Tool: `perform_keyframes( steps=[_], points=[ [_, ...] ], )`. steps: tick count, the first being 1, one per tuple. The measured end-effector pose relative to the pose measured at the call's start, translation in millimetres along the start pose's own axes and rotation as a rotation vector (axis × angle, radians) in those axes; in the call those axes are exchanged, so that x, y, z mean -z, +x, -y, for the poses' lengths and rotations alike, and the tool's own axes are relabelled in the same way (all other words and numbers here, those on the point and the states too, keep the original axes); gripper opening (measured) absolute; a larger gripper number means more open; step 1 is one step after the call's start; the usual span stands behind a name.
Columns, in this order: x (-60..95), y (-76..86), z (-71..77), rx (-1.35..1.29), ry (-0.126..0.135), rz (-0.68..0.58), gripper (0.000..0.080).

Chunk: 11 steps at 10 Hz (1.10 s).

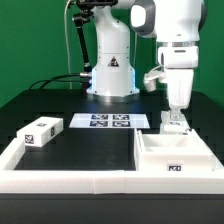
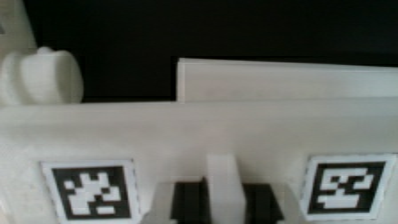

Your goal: Assemble cabinet

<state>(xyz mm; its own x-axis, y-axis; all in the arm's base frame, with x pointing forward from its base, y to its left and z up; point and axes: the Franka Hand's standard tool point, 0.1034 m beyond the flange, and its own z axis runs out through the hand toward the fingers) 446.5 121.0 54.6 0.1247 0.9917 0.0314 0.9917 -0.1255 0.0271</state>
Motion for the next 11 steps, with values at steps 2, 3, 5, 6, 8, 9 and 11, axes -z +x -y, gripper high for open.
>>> perform_keyframes(
  steps=[2, 3, 5, 6, 8, 9, 11],
  points=[
    [1.4, 0.6, -3.0, -0.006, -0.001, 0.002, 0.0069],
    [1.2, 0.7, -3.1, -0.006, 0.000, 0.001, 0.0069],
    [1.5, 1.5, -4.1, -0.006, -0.002, 0.001, 0.0069],
    [1.8, 1.6, -5.1, -0.006, -0.004, 0.000, 0.0069],
    [1.5, 1.4, -4.4, -0.006, -0.002, 0.000, 0.0069],
    [1.4, 1.2, -4.6, -0.004, -0.002, 0.000, 0.0070],
    [2.0, -2.1, -9.9, -0.006, 0.005, 0.007, 0.0070]
  ],
)
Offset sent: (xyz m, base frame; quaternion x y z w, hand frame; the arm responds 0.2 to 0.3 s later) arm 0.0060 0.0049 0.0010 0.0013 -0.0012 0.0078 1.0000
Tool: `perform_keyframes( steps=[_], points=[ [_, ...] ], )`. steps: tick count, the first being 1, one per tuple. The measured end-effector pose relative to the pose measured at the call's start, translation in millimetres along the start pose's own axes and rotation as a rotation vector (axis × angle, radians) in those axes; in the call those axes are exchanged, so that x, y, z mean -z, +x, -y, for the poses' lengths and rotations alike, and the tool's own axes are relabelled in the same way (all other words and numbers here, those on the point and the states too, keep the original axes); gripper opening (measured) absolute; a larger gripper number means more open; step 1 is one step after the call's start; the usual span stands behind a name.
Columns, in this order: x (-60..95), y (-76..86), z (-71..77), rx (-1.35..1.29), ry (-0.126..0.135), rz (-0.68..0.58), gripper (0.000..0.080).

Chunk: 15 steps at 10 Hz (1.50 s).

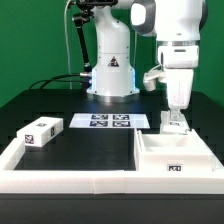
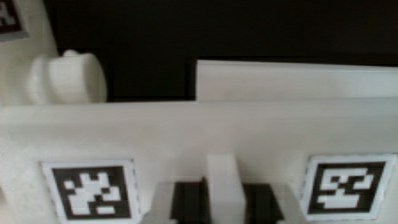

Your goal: Assemble cabinet

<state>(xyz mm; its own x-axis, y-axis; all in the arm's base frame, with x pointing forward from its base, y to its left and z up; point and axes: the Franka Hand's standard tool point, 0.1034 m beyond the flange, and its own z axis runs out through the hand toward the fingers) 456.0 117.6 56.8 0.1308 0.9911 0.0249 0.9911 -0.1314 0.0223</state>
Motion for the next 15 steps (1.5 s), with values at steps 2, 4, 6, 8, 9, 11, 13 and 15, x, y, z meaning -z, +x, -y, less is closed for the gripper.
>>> perform_keyframes(
  steps=[2, 4, 6, 8, 9, 11, 13, 15],
  points=[
    [1.0, -0.5, -5.9, -0.005, 0.001, 0.002, 0.0070],
    [-0.1, 1.2, -8.7, -0.010, 0.002, 0.001, 0.0070],
    [-0.3, 1.7, -8.5, -0.015, 0.002, 0.000, 0.0070],
    [-1.3, 1.3, -8.3, -0.011, 0.002, 0.000, 0.0070],
    [-3.3, 0.5, -11.0, 0.001, -0.005, -0.008, 0.0070],
    [-4.5, 0.9, -25.0, -0.006, -0.013, -0.015, 0.0070],
    [-3.6, 3.8, -36.9, -0.010, -0.022, -0.020, 0.0070],
    [-2.8, 3.3, -42.9, 0.019, -0.021, -0.018, 0.0070]
  ],
)
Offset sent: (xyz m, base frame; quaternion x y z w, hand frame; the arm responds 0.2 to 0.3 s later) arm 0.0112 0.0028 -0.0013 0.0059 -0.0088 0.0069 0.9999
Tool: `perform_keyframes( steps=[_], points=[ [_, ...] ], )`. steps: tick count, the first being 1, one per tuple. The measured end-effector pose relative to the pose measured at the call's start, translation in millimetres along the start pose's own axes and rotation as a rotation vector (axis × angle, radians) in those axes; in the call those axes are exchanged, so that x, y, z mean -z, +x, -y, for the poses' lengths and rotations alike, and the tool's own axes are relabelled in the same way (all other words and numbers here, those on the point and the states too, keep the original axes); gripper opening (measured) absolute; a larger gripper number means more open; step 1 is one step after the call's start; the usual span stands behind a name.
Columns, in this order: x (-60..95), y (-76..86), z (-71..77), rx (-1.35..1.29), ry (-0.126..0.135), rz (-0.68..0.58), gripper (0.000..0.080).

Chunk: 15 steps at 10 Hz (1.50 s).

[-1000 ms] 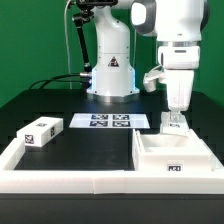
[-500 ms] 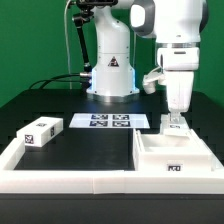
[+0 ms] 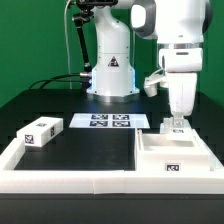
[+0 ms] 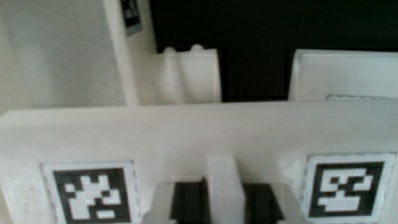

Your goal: Assemble cabinet

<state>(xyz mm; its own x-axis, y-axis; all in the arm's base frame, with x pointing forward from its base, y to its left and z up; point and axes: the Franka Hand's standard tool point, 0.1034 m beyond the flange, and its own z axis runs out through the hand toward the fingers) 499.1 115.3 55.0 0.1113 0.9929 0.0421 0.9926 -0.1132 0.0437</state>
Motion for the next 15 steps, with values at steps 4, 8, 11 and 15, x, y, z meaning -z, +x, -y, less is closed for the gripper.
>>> perform_keyframes(
  steps=[4, 8, 11, 15],
  points=[
    [-0.4, -0.2, -1.2, 0.005, -0.002, -0.002, 0.0070],
    [-0.2, 1.6, -38.5, 0.020, -0.005, -0.001, 0.0070],
    [-0.4, 1.9, -58.0, 0.010, -0.010, -0.002, 0.0071],
    [-1.1, 1.9, -80.1, 0.012, -0.021, -0.007, 0.0071]
  ],
)
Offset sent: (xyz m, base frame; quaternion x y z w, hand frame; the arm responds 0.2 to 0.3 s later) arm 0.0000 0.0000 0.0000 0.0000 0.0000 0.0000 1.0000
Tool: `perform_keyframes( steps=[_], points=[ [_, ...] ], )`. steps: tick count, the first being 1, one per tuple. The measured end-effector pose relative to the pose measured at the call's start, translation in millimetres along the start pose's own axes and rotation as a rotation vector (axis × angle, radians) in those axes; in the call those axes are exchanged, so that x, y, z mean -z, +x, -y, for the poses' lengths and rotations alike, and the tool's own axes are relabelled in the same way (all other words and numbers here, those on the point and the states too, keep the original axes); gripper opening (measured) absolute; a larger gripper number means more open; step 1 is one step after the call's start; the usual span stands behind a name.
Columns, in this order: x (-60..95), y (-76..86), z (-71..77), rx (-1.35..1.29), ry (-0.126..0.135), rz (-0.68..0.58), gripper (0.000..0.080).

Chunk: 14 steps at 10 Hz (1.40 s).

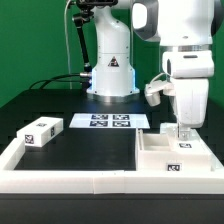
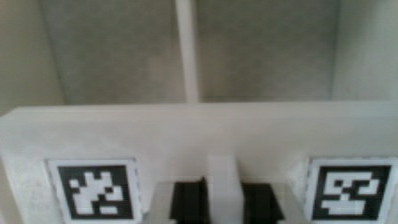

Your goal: Assemble cabinet

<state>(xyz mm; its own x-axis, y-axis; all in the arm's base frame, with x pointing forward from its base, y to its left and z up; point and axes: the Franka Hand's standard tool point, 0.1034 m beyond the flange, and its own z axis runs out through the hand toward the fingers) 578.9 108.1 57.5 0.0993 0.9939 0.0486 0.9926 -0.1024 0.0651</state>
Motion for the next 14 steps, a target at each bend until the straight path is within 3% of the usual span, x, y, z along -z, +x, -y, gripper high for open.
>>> perform_keyframes(
  steps=[4, 7, 8, 9, 10, 12, 13, 14],
  points=[
    [-2.1, -1.4, -2.6, 0.055, 0.063, 0.025, 0.0071],
    [-1.0, -0.6, -3.5, 0.067, 0.066, 0.029, 0.0071],
    [-1.0, -1.0, -3.5, 0.068, 0.066, 0.029, 0.0155],
    [0.6, -1.2, -4.1, 0.068, 0.064, 0.029, 0.0332],
    [2.8, -1.3, -2.6, 0.069, 0.061, 0.030, 0.0332],
    [5.5, -1.5, 4.9, 0.067, 0.051, 0.028, 0.0685],
    [8.6, -3.2, 10.1, 0.069, 0.048, 0.029, 0.0685],
    [13.6, -5.7, 16.5, 0.071, 0.047, 0.034, 0.0779]
  ],
)
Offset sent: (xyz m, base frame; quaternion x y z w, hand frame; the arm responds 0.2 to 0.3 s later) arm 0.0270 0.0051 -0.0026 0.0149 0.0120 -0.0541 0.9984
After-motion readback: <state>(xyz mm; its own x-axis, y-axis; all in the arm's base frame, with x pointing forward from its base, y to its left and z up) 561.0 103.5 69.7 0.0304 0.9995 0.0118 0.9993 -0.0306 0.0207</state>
